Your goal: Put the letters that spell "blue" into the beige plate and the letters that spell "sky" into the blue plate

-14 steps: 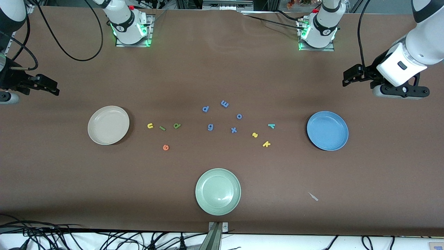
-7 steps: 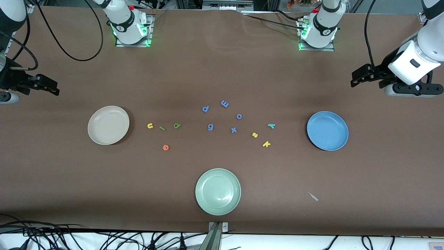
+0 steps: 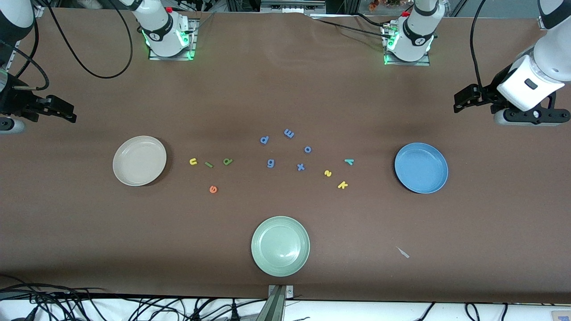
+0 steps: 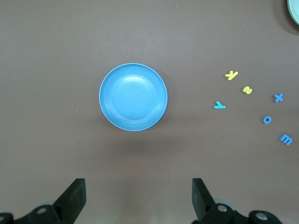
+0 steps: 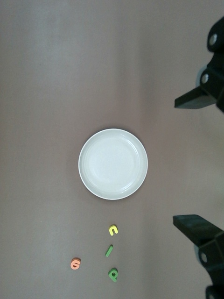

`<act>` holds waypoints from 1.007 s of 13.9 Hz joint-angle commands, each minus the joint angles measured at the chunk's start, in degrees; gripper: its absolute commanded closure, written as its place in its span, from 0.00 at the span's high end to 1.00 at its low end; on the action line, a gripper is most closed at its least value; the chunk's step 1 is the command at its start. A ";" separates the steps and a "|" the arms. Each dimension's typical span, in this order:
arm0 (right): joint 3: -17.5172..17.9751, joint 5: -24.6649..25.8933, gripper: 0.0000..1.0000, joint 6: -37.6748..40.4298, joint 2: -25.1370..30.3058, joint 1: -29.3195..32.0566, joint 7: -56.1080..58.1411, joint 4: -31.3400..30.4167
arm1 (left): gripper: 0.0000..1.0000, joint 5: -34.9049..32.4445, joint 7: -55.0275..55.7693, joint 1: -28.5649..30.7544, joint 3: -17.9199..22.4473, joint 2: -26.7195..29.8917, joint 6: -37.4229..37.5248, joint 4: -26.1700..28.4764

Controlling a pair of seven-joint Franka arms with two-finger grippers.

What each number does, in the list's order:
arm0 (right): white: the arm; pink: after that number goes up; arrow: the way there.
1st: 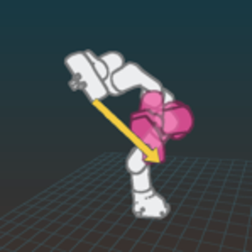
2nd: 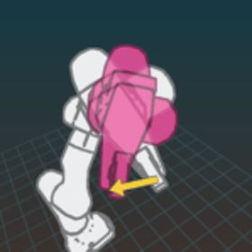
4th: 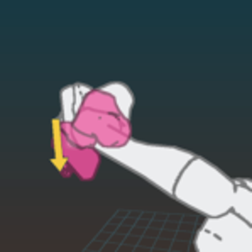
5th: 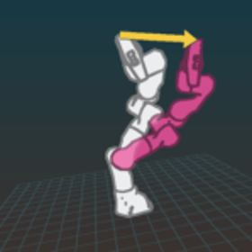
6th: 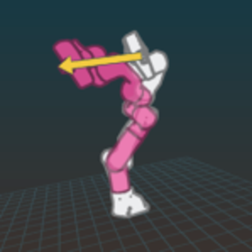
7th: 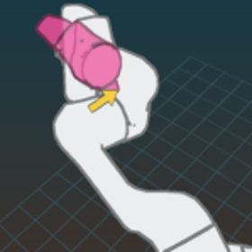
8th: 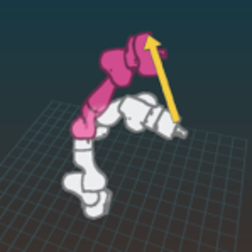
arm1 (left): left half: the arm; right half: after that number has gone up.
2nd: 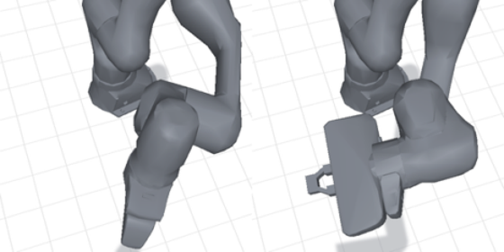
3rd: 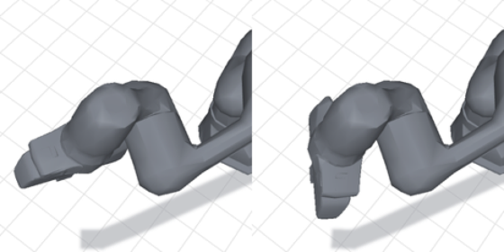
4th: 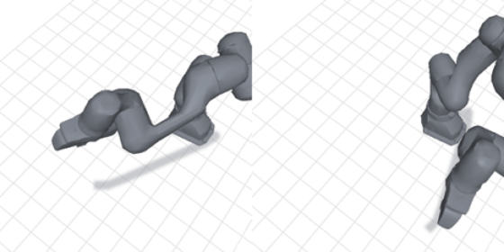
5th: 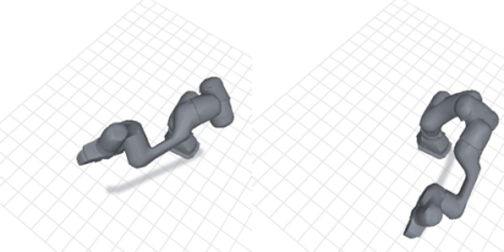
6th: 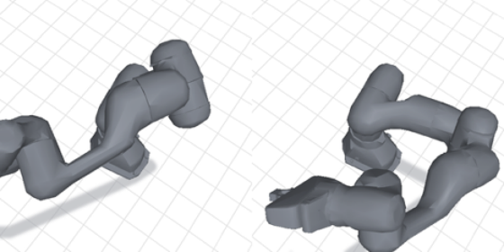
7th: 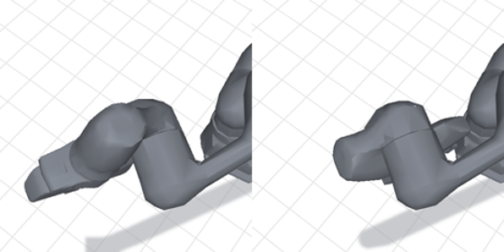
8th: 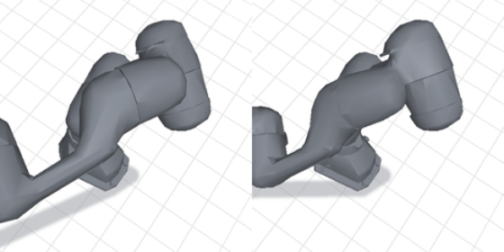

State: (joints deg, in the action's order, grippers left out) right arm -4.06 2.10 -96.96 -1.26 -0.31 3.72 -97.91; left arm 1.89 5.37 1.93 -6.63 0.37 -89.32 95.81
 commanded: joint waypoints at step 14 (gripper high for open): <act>-0.42 -0.34 1.00 1.07 -0.68 -0.30 0.59 1.49 | 1.00 -1.71 0.16 -0.17 0.21 1.04 -0.42 1.31</act>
State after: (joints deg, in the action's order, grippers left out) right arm -4.06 2.10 -96.92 -1.26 -0.31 3.72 -97.91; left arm 1.88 5.37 1.94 -6.47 0.32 -89.32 96.44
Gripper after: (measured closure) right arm 0.000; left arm 0.000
